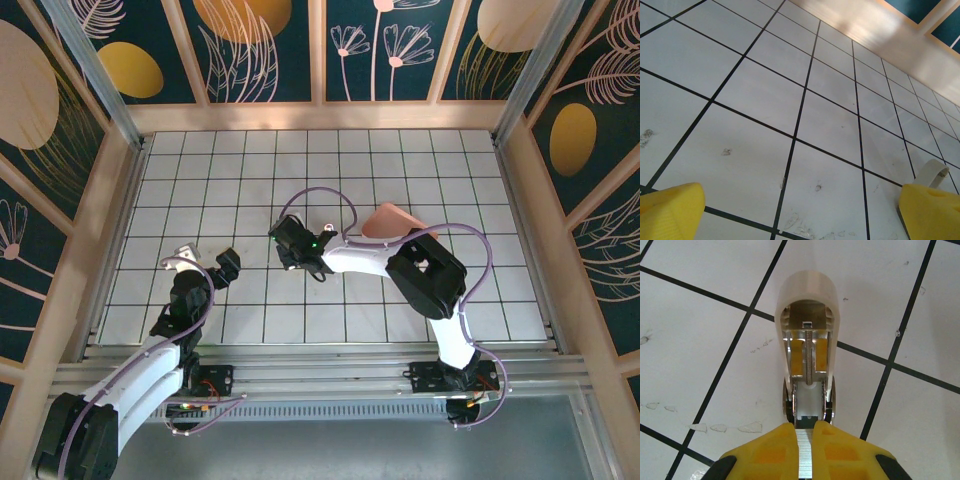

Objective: Load the staples into the stapler

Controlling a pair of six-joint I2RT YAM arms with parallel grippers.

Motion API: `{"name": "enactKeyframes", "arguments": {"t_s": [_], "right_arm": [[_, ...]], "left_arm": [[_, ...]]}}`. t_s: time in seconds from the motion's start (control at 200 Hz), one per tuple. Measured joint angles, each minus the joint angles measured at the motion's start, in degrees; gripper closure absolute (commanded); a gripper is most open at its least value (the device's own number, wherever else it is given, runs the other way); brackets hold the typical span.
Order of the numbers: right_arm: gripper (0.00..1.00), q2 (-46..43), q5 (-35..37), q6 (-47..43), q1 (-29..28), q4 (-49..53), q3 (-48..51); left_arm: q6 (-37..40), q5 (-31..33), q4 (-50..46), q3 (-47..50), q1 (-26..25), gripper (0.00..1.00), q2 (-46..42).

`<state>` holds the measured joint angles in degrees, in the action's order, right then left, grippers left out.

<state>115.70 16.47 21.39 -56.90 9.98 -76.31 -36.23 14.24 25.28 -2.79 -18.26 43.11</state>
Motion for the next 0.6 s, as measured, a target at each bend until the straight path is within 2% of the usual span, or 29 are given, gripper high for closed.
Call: {"name": "enactKeyframes", "arguments": {"t_s": [0.596], "right_arm": [[0.91, 0.42, 0.07, 0.0, 0.17, -0.13, 0.31]], "left_arm": [[-0.02, 0.0, -0.02, 0.0, 0.0, 0.01, 0.0]]}}
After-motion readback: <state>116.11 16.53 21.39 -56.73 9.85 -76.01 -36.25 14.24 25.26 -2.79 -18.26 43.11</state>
